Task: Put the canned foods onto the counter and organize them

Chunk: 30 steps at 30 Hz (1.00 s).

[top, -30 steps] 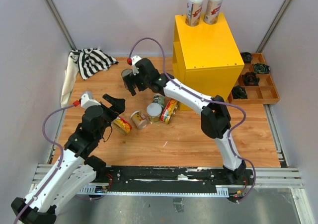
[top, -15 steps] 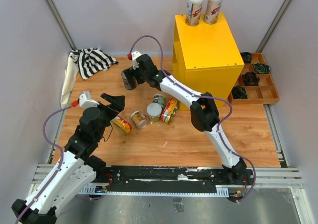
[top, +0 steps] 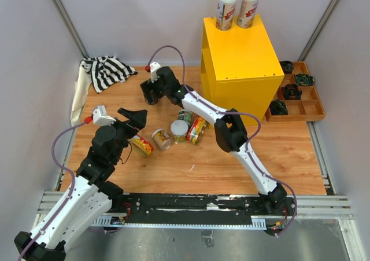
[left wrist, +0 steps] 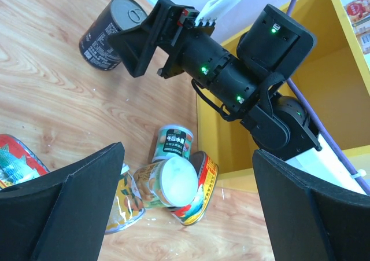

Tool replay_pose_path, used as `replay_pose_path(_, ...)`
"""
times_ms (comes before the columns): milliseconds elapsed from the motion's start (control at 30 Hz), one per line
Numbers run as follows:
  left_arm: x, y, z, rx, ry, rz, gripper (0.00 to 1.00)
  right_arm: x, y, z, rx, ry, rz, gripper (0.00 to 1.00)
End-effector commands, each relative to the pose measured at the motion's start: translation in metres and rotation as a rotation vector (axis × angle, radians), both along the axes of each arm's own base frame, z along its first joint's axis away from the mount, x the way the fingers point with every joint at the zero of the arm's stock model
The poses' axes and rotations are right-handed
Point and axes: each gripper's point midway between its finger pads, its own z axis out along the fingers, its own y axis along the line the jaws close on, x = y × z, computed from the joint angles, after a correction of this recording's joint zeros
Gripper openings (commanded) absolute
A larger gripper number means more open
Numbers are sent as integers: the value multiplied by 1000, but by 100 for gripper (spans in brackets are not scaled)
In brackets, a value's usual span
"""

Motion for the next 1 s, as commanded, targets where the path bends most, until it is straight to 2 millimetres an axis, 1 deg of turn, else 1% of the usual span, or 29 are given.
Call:
replay_pose_path(0,1,0,3,-9,-31,-2,97,18,9,26,74,-91,25,98)
replay_pose_path(200,2,-1,-7,6,-17,-5,97,25,16,21,106,-103,43,99)
replay_pose_path(400,5,1,-5,20,-26,6,97,27,20,11,129,-93,55,100)
replay_pose_path(500,7,1,-5,20,-28,9,97,27,22,9,137,-91,60,98)
replay_pose_path(567,7,2,-4,20,-31,14,97,27,22,7,140,-90,65,95)
replay_pose_path(633,8,3,-4,18,-31,17,97,27,24,7,147,-91,71,88)
replay_pose_path(733,7,4,-4,19,-31,22,97,26,24,9,155,-92,78,70)
replay_pose_path(800,7,6,-3,17,-33,28,97,25,24,11,160,-95,82,61)
replay_pose_path(867,5,8,0,16,-39,36,97,24,24,17,168,-102,89,52)
replay_pose_path(900,4,9,1,17,-39,41,97,22,24,22,173,-107,96,45)
replay_pose_path(967,4,11,4,18,-44,47,97,19,24,28,175,-112,109,34)
